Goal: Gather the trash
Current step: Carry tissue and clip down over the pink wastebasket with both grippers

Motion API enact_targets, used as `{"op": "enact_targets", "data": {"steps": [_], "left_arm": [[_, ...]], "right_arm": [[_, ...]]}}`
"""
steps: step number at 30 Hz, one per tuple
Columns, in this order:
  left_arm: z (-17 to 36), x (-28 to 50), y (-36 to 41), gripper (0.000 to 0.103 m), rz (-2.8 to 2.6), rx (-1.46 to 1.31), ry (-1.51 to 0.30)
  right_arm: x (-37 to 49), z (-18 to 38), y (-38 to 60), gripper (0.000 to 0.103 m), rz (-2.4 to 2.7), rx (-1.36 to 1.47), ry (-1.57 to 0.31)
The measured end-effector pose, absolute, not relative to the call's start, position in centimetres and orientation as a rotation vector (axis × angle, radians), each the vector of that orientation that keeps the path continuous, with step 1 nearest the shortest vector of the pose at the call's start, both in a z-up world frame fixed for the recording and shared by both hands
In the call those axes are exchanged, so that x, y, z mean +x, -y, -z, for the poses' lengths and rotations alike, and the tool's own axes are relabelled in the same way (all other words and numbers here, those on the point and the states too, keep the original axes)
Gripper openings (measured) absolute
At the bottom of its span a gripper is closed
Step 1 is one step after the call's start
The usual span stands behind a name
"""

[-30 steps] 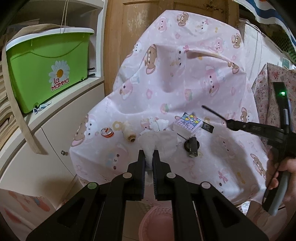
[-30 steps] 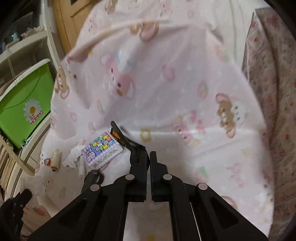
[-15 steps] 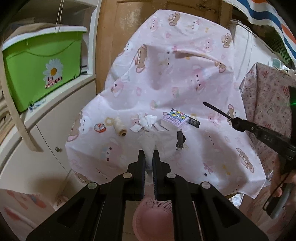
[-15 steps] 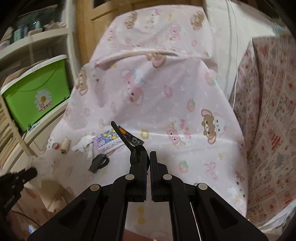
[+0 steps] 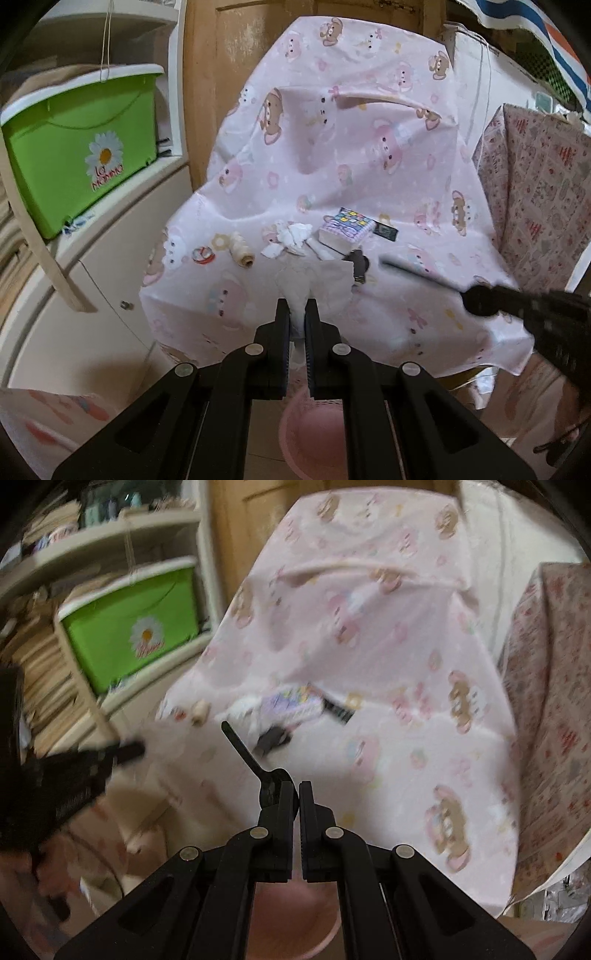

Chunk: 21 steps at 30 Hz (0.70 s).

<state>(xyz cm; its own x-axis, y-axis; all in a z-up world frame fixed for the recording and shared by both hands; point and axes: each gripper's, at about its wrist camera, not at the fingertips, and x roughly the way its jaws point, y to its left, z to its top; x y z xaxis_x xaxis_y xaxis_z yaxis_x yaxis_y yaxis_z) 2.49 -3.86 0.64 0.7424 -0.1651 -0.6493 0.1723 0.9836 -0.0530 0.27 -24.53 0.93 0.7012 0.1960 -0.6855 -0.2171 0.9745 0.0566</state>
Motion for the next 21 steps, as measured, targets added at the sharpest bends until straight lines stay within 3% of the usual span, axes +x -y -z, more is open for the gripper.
{"op": "enact_targets", "data": {"steps": [9, 21], "left_arm": [[0.1, 2.9, 4.1, 0.007, 0.257, -0.02, -0.81], [8.0, 5.5, 2.9, 0.007, 0.279, -0.221, -1.202]], "right_arm": [[-1.0, 1.8, 22.9, 0.004, -0.325, -0.064, -0.88], [0.7, 9.4, 22.0, 0.004, -0.314, -0.054, -1.189]]}}
